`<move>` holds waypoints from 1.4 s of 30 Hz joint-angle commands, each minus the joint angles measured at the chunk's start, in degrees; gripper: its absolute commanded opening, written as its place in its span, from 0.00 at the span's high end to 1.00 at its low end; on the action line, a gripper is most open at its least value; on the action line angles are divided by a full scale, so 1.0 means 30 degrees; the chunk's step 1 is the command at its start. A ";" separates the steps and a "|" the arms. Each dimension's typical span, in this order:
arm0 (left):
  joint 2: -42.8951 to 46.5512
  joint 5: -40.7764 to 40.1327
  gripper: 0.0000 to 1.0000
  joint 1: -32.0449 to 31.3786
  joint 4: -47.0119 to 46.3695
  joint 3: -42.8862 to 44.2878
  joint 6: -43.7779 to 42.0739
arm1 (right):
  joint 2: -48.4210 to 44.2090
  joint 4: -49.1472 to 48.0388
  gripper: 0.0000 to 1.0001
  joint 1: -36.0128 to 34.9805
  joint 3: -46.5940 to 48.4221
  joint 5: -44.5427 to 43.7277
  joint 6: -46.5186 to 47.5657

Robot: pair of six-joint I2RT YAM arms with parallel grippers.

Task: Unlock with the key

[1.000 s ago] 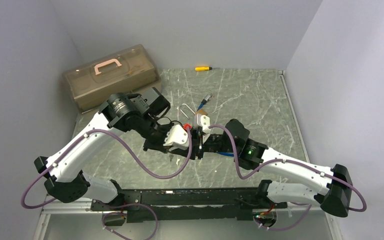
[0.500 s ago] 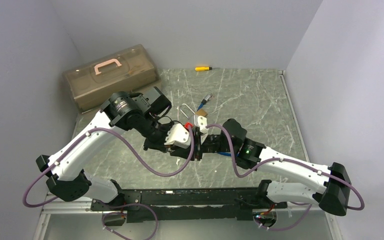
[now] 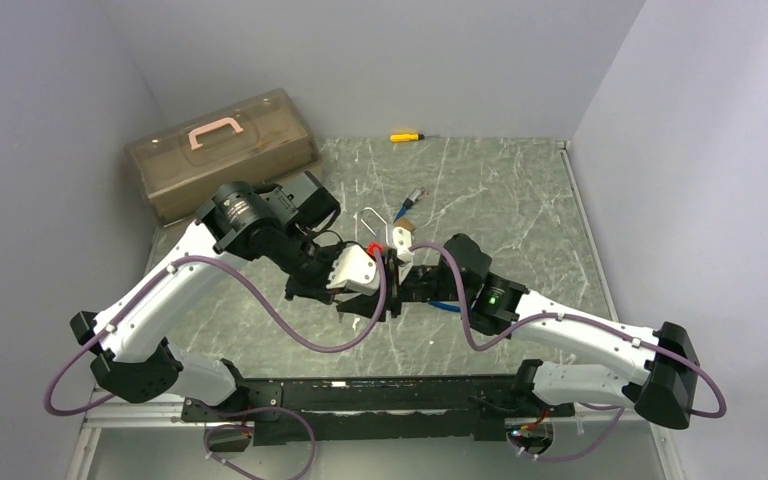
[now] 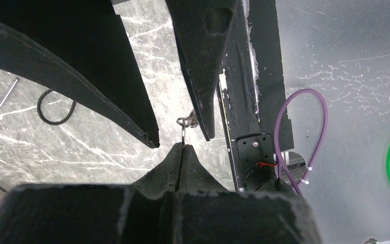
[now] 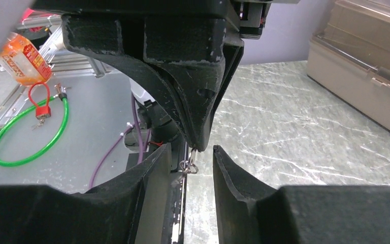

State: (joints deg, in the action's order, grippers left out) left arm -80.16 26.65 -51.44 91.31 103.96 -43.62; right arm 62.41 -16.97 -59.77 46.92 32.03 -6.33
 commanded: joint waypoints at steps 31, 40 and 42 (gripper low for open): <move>0.1126 -0.0198 1.00 -0.0111 -0.1330 0.1332 0.1104 | -0.2123 -0.8352 0.49 0.0143 -0.3245 -0.2487 -0.2843; 0.1151 -0.0178 1.00 -0.0117 -0.1271 0.1357 0.1150 | -0.1435 -0.6412 0.47 0.0162 -0.1745 -0.2234 -0.2402; 0.1102 -0.0195 1.00 -0.0109 -0.1231 0.1435 0.1157 | -0.0905 -0.6342 0.51 0.0176 -0.1638 -0.1628 -0.2518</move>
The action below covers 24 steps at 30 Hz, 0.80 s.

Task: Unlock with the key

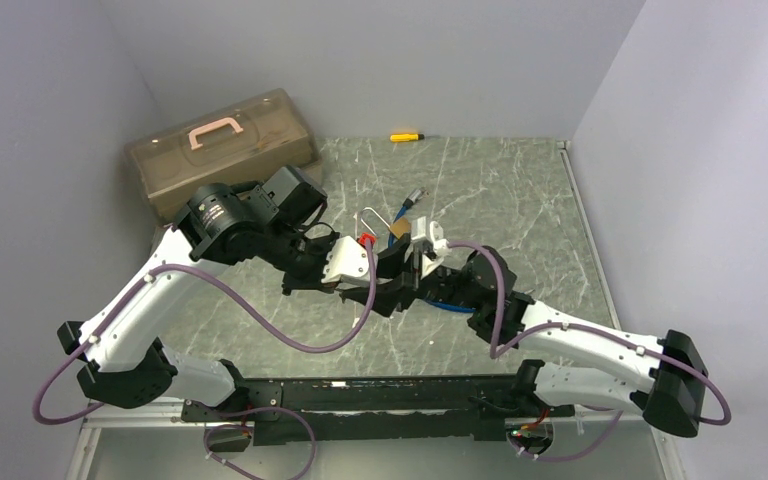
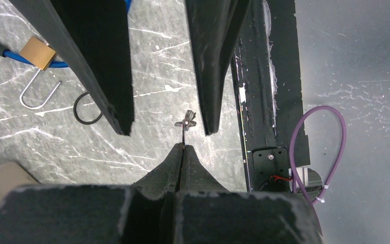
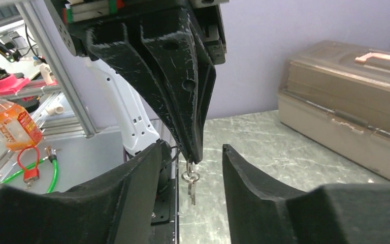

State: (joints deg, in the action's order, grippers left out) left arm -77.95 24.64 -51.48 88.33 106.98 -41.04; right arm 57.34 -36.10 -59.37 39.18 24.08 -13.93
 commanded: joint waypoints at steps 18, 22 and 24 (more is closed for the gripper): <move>0.0061 0.0824 1.00 -0.0102 -0.0009 0.0739 0.0349 | 0.0733 0.0380 1.00 0.0043 0.0611 0.1302 0.1129; 0.0027 0.0867 1.00 -0.0104 0.0028 0.0770 0.0340 | 0.0611 -0.0027 1.00 0.0042 0.0494 0.1039 0.1134; 0.0027 0.0882 1.00 -0.0109 0.0042 0.0789 0.0349 | 0.0691 0.0359 0.78 0.0041 0.0736 0.1014 0.1198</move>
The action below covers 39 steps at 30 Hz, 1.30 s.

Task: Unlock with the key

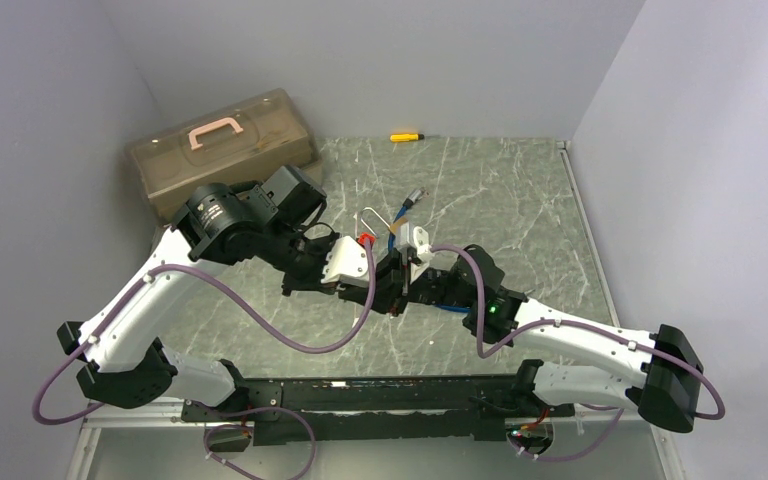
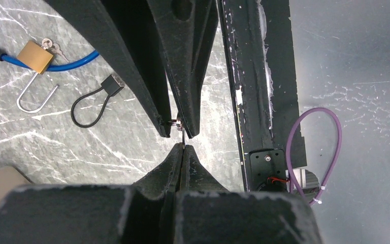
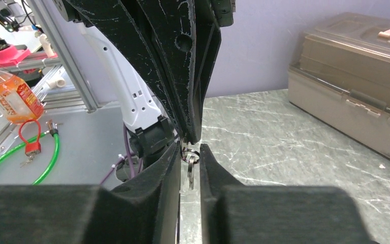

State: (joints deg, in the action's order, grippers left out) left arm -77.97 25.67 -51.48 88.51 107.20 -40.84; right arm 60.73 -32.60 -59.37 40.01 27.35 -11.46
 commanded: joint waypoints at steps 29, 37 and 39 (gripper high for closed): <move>0.0267 0.0429 1.00 -0.0106 0.0057 0.0729 0.0340 | 0.0635 -0.0848 1.00 0.0045 0.1241 0.0894 -0.0105; 0.0240 0.0550 1.00 -0.0122 0.0057 0.0791 0.0270 | 0.0618 0.1041 1.00 0.0661 0.1577 0.1064 -0.0760; 0.0199 0.0552 1.00 -0.0100 0.0120 0.0890 0.0107 | 0.0833 0.1671 1.00 0.0922 0.2016 0.1285 -0.1162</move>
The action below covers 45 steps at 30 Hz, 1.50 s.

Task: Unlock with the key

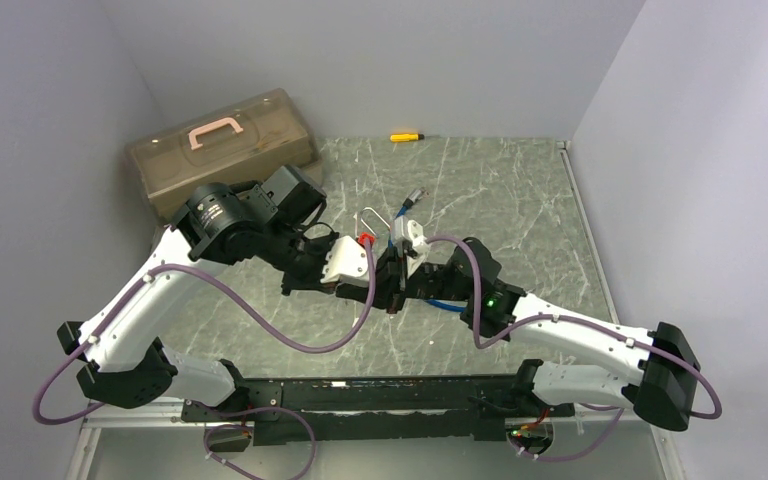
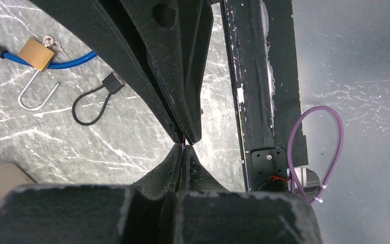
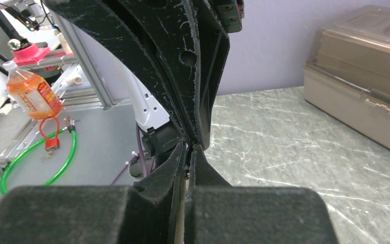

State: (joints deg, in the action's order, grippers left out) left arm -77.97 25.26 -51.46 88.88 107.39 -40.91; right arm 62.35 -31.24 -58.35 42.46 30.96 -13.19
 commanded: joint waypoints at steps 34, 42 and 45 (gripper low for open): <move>0.4187 0.0477 0.01 0.8068 -1.7175 -1.5899 -1.0857 | -0.5801 0.7010 1.00 0.6171 -0.1749 0.2206 -0.4189; 0.1094 0.4495 0.01 0.8044 -1.9865 -1.7824 -1.3884 | -0.7965 0.9196 1.00 0.6556 -0.1899 0.0302 -0.3104; -0.0366 0.4864 0.01 0.7949 -1.9886 -1.7763 -1.6970 | -0.8726 0.9001 1.00 0.6616 -0.2291 -0.0468 -0.3201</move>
State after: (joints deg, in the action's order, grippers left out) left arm -75.33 33.30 -27.31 33.52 54.30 -78.76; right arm 38.96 -4.93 -38.81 36.38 33.69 -24.23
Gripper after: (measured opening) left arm 0.994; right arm 0.025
